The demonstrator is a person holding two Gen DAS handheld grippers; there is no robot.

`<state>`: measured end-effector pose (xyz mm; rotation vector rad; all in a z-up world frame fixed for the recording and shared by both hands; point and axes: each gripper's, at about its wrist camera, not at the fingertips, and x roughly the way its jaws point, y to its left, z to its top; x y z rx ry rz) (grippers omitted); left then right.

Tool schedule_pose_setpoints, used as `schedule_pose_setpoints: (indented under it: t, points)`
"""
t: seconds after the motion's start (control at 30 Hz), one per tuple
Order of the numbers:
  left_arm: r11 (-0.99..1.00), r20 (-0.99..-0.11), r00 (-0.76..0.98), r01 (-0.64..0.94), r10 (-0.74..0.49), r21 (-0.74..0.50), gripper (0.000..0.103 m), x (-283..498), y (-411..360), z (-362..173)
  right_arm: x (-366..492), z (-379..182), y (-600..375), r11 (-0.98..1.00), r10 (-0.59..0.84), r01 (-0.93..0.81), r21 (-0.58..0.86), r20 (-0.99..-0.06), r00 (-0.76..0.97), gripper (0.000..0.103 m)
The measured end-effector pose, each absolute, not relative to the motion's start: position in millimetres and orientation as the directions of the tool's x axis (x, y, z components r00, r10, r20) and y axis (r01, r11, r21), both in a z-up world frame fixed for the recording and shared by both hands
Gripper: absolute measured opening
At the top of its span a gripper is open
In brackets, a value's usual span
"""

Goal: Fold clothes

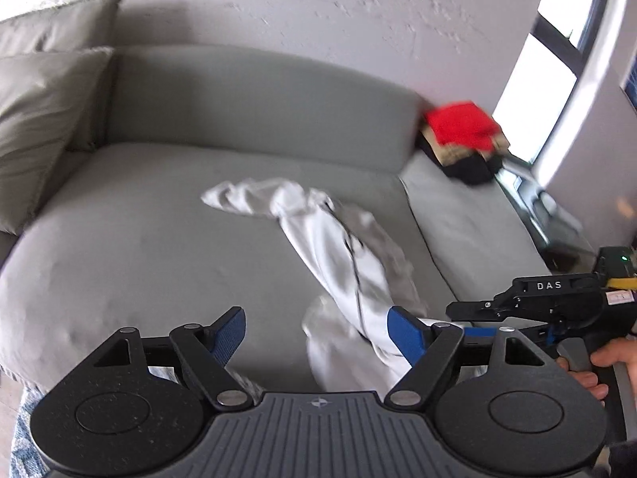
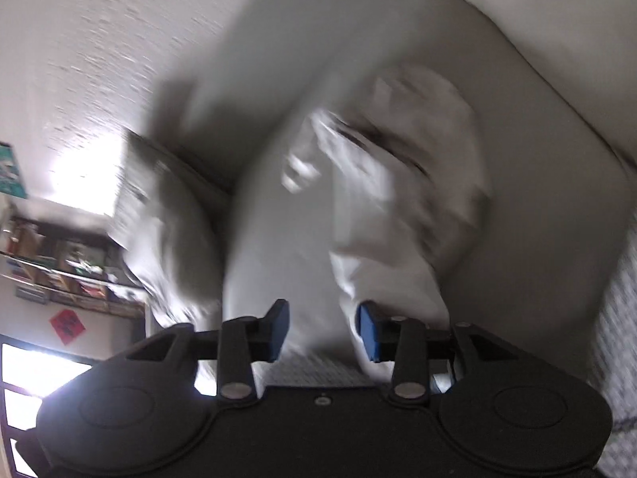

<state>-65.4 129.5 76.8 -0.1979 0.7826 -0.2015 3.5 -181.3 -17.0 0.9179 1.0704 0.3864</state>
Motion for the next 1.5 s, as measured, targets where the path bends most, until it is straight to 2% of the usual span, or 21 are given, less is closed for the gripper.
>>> schedule_pose_setpoints:
  t: [0.1, 0.27, 0.37, 0.53, 0.57, 0.6, 0.63, 0.73, 0.77, 0.8, 1.13, 1.23, 1.27, 1.33, 1.37, 1.43, 1.5]
  points:
    - [0.957, -0.715, 0.648, 0.08, -0.263, -0.279, 0.076, -63, 117, 45, -3, -20, -199, 0.595, 0.655, 0.157, 0.788, -0.589, 0.474, 0.046]
    - [0.981, -0.797, 0.581, 0.01, -0.164, -0.194, 0.065, -31, 93, -19, 4, -21, -222, 0.627, 0.607, 0.105, 0.772, -0.569, 0.555, 0.046]
    - [0.985, -0.829, 0.547, -0.041, -0.116, -0.165, 0.062, -9, 92, -46, 14, -30, -230, 0.661, 0.567, 0.087, 0.745, -0.573, 0.592, 0.046]
    - [0.986, -0.846, 0.515, -0.007, -0.141, -0.168, 0.06, 12, 85, -65, 33, -49, -240, 0.673, 0.536, 0.1, 0.733, -0.576, 0.618, 0.046]
    - [0.986, -0.847, 0.51, 0.01, -0.15, -0.169, 0.055, 15, 83, -68, 39, -53, -240, 0.676, 0.536, 0.1, 0.73, -0.58, 0.614, 0.046]
    - [0.985, -0.848, 0.505, 0.026, -0.16, -0.17, 0.044, 19, 80, -71, 45, -57, -240, 0.679, 0.536, 0.101, 0.727, -0.584, 0.61, 0.046]
    - [0.984, -0.849, 0.501, 0.043, -0.169, -0.171, 0.04, 22, 77, -75, 52, -61, -239, 0.684, 0.529, 0.103, 0.722, -0.589, 0.61, 0.046]
    - [0.987, -0.844, 0.511, 0.078, -0.162, -0.142, 0.038, 26, 70, -79, 73, -71, -238, 0.711, 0.505, 0.092, 0.697, -0.597, 0.623, 0.046]
    - [0.988, -0.841, 0.518, 0.087, -0.154, -0.128, 0.025, 27, 68, -79, 80, -74, -239, 0.718, 0.499, 0.086, 0.69, -0.597, 0.628, 0.046]
    - [0.992, -0.838, 0.53, 0.065, -0.128, -0.111, 0.001, 29, 74, -75, 87, -76, -239, 0.725, 0.493, 0.081, 0.684, -0.598, 0.632, 0.046]
    - [0.985, -0.778, 0.612, -0.168, 0.14, 0.045, 0.002, 57, 135, -37, 195, -129, -234, 0.759, 0.428, 0.163, 0.63, -0.672, 0.604, 0.047]
    - [0.97, -0.752, 0.624, -0.226, 0.214, 0.089, 0.002, 69, 149, -29, 209, -134, -227, 0.759, 0.414, 0.177, 0.627, -0.673, 0.613, 0.044]
    - [0.966, -0.743, 0.627, -0.236, 0.234, 0.104, 0.002, 75, 152, -29, 213, -135, -225, 0.759, 0.409, 0.181, 0.626, -0.674, 0.616, 0.039]
    - [0.957, -0.724, 0.633, -0.258, 0.273, 0.135, 0.002, 88, 156, -28, 222, -138, -220, 0.758, 0.399, 0.19, 0.623, -0.674, 0.621, 0.021]
    - [0.951, -0.714, 0.636, -0.269, 0.292, 0.15, 0.002, 94, 159, -28, 227, -140, -218, 0.758, 0.394, 0.194, 0.622, -0.675, 0.624, 0.003]
    - [0.94, -0.693, 0.641, -0.291, 0.33, 0.179, 0.002, 107, 163, -28, 236, -143, -214, 0.758, 0.384, 0.203, 0.62, -0.675, 0.63, 0.002]
    - [0.927, -0.671, 0.644, -0.313, 0.368, 0.208, 0.002, 120, 168, -27, 220, -124, -232, 0.754, 0.259, 0.262, 0.602, -0.64, 0.723, 0.002]
